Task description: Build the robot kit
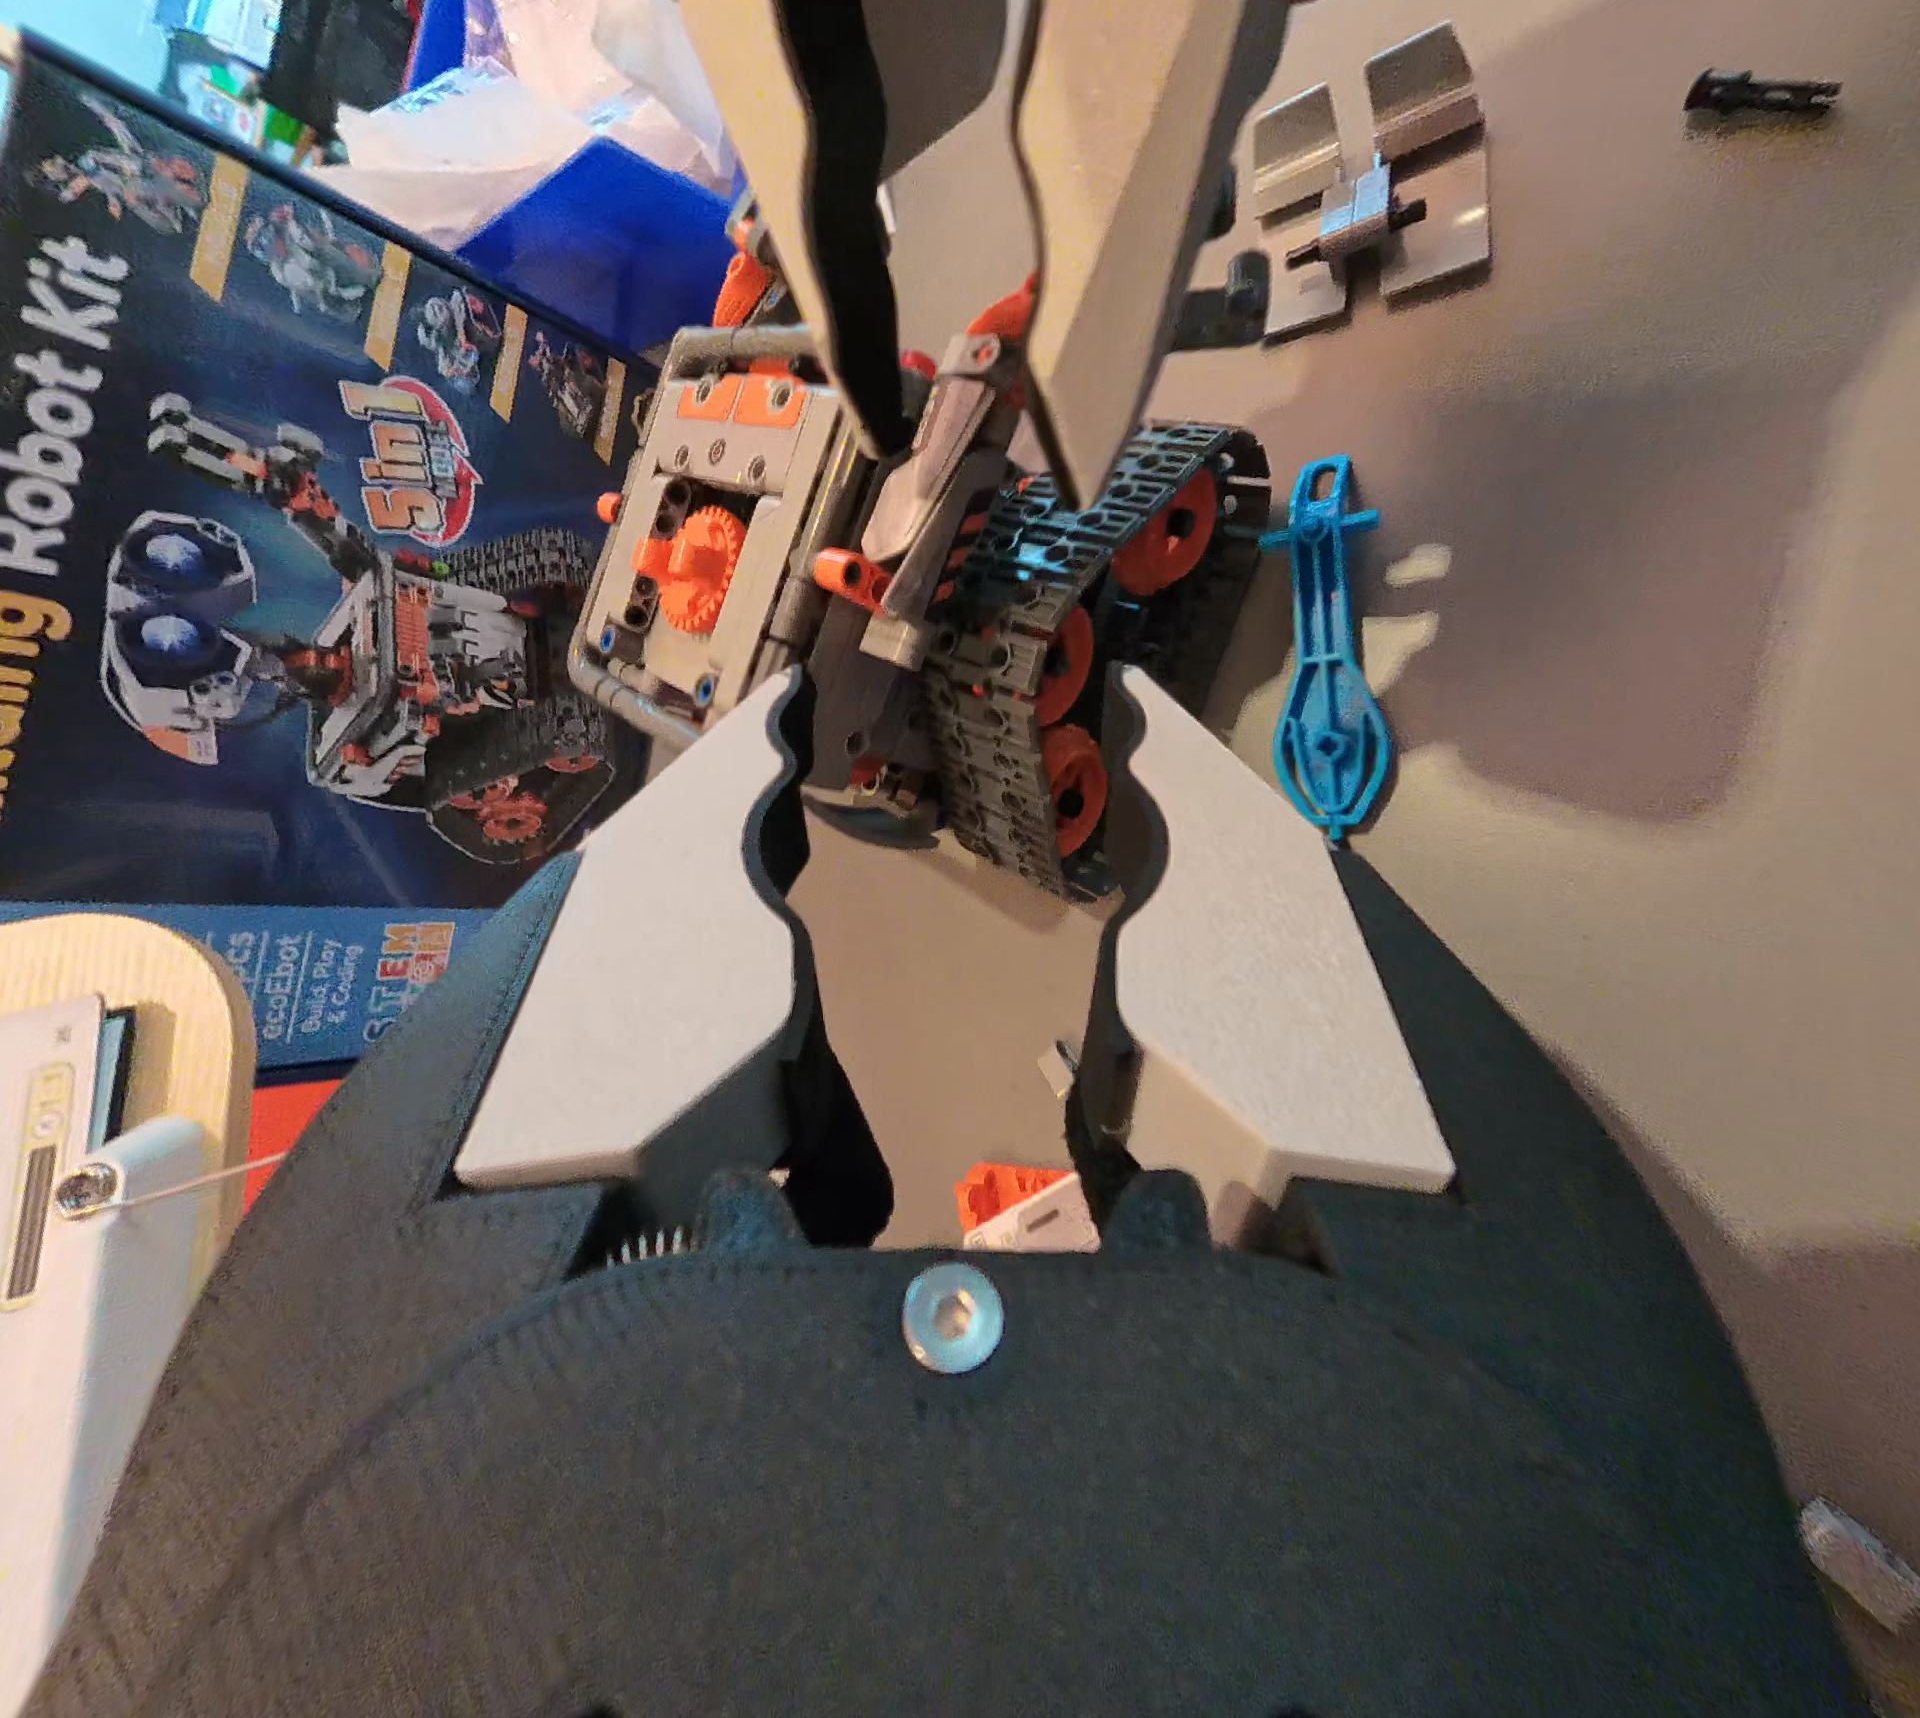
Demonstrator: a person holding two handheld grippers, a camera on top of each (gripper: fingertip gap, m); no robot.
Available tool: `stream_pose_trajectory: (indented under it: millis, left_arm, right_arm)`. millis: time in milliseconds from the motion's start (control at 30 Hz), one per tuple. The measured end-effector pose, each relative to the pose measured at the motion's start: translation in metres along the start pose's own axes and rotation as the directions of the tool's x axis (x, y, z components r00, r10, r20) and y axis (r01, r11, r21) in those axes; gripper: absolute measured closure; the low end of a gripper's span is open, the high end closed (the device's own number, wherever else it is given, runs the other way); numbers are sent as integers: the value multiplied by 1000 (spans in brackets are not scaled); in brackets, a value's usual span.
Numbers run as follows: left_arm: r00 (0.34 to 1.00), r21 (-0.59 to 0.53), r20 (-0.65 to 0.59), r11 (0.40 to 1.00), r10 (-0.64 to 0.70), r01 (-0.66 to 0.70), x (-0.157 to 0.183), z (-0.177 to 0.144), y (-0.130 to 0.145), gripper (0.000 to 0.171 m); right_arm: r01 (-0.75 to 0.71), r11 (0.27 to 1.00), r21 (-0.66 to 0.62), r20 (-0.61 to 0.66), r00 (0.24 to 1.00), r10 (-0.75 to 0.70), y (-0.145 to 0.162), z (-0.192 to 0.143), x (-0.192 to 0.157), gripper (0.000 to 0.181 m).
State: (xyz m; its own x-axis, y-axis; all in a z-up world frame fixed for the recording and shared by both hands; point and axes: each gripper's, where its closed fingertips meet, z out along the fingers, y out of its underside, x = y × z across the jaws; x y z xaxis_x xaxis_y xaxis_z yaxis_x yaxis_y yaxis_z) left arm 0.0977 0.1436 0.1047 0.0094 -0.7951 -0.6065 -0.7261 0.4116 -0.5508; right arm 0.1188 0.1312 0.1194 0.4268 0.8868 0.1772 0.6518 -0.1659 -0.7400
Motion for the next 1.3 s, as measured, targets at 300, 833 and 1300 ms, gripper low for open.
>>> stream_pose_trajectory:
  millis: [300,833,1300]
  left_arm:
    - [997,41,-30,997,-71,72,7,8,12,118]
    - [985,53,-95,987,-144,150,8,25,27,112]
    - [987,43,-78,989,-138,142,8,31,31,116]
  right_arm:
    - [-5,996,-91,-14,1000,4,2,13,0,135]
    - [8,992,-123,37,999,-4,-14,33,0,124]
    - [-40,974,-225,-10,999,38,3,16,-2,126]
